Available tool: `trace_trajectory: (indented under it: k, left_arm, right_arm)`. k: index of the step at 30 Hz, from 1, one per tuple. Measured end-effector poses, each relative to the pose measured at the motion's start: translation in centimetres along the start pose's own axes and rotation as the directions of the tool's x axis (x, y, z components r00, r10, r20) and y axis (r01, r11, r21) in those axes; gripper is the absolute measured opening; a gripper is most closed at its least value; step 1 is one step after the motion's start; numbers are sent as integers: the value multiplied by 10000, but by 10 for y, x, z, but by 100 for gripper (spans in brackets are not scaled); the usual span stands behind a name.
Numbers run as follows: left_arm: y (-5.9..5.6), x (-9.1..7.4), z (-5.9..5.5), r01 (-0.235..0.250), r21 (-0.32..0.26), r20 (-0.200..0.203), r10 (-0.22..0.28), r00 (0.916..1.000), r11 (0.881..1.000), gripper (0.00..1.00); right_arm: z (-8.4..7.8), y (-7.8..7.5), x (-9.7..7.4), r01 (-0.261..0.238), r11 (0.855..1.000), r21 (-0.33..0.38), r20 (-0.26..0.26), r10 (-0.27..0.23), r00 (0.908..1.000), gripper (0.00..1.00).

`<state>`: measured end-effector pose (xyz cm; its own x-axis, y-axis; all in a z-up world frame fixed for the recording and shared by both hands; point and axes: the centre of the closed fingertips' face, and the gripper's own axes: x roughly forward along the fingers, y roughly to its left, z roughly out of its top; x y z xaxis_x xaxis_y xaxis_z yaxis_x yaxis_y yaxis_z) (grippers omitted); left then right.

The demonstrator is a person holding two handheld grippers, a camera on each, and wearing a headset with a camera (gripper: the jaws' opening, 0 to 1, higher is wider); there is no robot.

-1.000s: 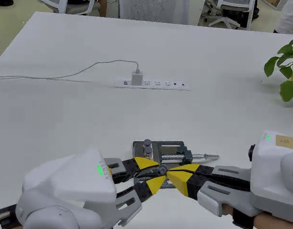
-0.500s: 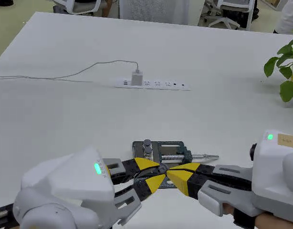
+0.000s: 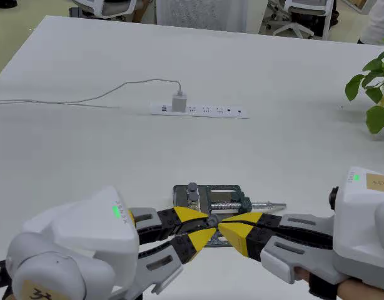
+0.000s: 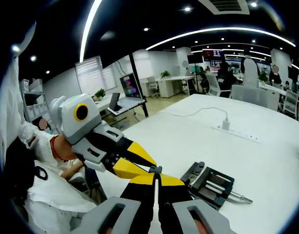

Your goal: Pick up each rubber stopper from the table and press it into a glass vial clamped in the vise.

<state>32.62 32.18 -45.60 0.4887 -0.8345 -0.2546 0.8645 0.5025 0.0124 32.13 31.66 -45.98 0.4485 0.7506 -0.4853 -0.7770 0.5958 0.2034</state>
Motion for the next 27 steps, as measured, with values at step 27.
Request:
trace_trajectory:
  k: [27]
  left_arm:
    - [-1,-33,51,3056,-2668,2805,-2298,9319,9140,3]
  right_arm:
    - [48,27,-40,-2559,9576,-1327,484,2641,9633,14]
